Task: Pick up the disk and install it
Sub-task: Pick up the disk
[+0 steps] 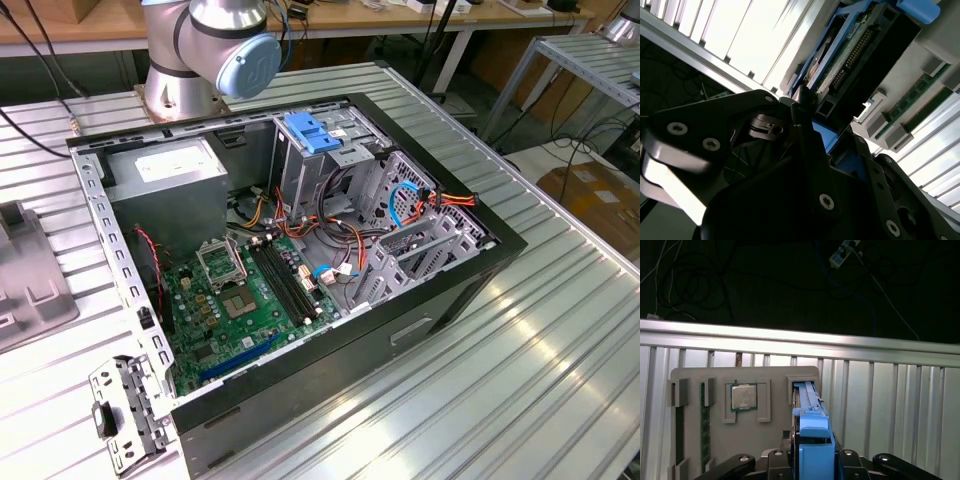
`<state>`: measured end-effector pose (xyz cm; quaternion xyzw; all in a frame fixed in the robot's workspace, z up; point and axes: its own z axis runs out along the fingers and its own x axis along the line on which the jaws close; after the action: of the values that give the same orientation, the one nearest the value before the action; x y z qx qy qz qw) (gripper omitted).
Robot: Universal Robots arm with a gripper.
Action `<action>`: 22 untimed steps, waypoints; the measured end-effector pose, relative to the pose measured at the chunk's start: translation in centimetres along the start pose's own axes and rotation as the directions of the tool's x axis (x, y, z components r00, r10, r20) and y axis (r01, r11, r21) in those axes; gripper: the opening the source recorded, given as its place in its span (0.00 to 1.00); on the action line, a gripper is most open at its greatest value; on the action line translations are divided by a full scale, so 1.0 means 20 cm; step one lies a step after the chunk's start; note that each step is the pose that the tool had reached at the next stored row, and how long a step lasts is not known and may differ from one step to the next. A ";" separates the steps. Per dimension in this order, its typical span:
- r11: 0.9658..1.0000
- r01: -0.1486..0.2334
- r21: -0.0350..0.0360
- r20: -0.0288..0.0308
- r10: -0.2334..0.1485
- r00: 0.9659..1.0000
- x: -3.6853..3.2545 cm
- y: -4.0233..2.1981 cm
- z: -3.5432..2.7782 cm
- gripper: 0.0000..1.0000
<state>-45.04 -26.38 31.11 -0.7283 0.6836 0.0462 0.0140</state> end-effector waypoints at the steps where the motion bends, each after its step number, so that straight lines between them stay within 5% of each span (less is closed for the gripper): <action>1: 1.000 0.000 0.000 0.000 0.000 1.000 0.000 0.000 -0.003 0.37; 22: 1.000 0.000 0.000 0.000 0.000 1.000 -0.003 0.001 -0.028 0.37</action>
<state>-45.04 -26.37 31.67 -0.7283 0.6836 0.0463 0.0139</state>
